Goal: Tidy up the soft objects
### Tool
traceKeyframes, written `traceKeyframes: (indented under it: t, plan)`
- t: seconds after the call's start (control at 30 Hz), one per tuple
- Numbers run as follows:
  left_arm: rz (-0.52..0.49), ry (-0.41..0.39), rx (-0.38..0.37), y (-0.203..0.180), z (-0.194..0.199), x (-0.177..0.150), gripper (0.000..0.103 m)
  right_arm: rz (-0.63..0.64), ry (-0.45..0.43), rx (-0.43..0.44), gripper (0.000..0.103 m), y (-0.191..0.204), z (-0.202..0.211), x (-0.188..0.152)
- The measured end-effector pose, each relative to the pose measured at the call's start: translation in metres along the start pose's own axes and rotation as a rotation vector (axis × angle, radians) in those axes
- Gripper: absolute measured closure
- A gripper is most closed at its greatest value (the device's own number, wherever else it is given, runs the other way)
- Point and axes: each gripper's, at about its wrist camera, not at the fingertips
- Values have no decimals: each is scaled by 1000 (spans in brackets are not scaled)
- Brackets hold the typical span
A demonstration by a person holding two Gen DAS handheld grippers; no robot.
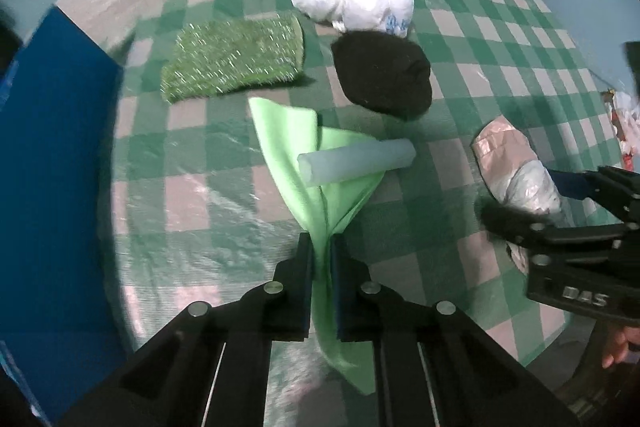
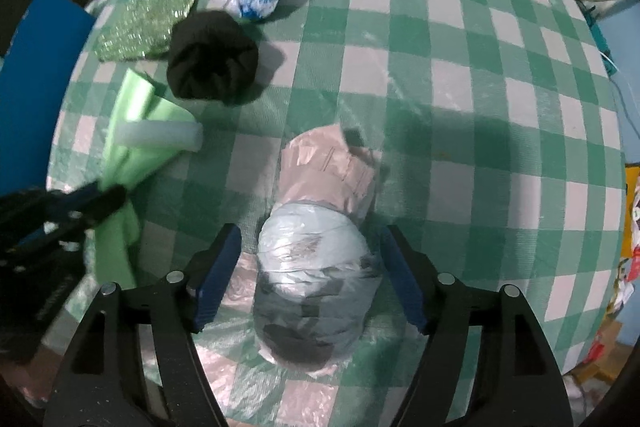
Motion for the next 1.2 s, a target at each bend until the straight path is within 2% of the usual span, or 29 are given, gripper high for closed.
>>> traceKeyframes:
  t: [0.07,0.1,0.17,0.23,0.37,0.47,0.53,0.6,0.67,0.8,1.0,1.13,1.2]
  plan:
    - [-12,-30,12,4,9,-1,95,20,4,-17,29,5,-5,0]
    - [-14,-43,14,7,14,0,97,38,3,-31,33,8,-6,0]
    - [-13,-63,10,11,24,1,98,72,-2,-60,49,15,-7,1]
    - [-11,-88,9,10,35,-4,98,88,-4,-47,55,20,-6,2]
    - [-10,-133,19,21,51,-3,99,111,-25,-37,58,29,-1,5]
    - [-3,-133,22,26,51,-3,97,114,-49,-24,59,34,7,7]
    - [6,-103,12,28,49,-3,81,108,-58,-18,59,36,12,9]
    - [14,-55,-15,27,40,-4,46,106,-65,-8,59,39,16,9]
    - [18,-43,-45,27,33,-6,37,107,-69,-3,59,40,19,7]
    - [10,-48,-41,22,27,-6,28,109,-66,8,59,36,23,3]
    - [16,17,-74,20,9,-4,26,104,-61,18,59,36,18,6]
    - [7,34,-62,16,-2,-4,26,97,-66,23,59,36,20,5]
    - [-2,46,-55,13,-8,-5,22,95,-70,27,59,36,22,5]
Point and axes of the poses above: each gripper's, at about its wrist camera, not at the fingertips, and z roughly against the way its jaws point, y to its left, x to its top, and after that the axes turned 9 degrees about x, right-handed
